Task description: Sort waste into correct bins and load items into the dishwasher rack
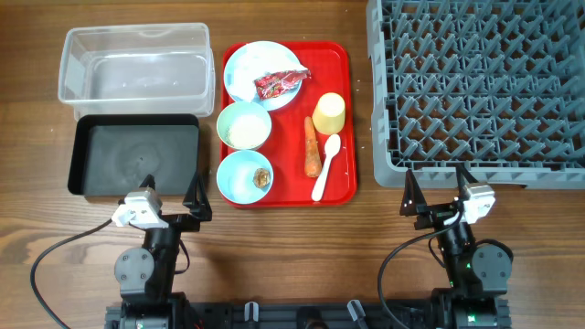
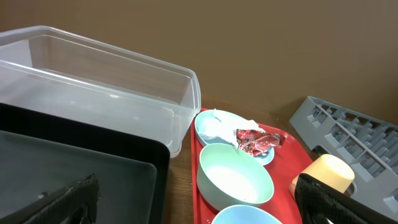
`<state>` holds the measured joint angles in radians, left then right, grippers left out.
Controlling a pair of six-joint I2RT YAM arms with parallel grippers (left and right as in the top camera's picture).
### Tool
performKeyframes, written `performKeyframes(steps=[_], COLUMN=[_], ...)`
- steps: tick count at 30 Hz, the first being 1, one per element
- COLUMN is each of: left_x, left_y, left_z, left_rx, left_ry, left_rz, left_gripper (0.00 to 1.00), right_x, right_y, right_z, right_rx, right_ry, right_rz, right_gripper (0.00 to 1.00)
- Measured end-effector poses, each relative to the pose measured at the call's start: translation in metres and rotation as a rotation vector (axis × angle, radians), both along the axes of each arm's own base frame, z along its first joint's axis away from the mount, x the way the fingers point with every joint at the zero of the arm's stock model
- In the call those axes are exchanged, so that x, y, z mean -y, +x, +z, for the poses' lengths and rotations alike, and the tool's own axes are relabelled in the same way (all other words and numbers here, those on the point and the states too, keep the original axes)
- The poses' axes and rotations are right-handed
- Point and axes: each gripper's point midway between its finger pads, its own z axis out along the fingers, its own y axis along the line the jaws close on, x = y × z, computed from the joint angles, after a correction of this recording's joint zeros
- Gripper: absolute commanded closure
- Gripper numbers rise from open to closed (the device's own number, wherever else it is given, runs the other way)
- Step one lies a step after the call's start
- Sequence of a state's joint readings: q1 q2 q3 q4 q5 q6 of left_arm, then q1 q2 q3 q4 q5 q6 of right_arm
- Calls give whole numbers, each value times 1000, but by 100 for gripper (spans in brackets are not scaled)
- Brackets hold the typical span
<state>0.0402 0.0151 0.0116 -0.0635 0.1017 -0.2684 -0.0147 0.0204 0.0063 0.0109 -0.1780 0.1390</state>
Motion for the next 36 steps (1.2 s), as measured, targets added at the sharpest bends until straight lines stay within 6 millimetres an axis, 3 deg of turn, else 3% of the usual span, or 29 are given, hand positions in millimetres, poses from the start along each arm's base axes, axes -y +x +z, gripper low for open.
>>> performKeyframes(steps=[22,30,36], left_x=[4,9,10], left_y=[0,-2,-12], left_z=[4,11,57], left_rx=[18,23,59], left_ry=[-1,-2,8], left_rz=[-26,-53,-53], left_gripper=[0,0,0], right_x=[0,-4,-6], right_y=[0,-5,-20], right_z=[3,37,99], right_rx=[4,100,229], right_ry=[49,77,35], right_rz=[0,26,41], right_gripper=[0,0,0])
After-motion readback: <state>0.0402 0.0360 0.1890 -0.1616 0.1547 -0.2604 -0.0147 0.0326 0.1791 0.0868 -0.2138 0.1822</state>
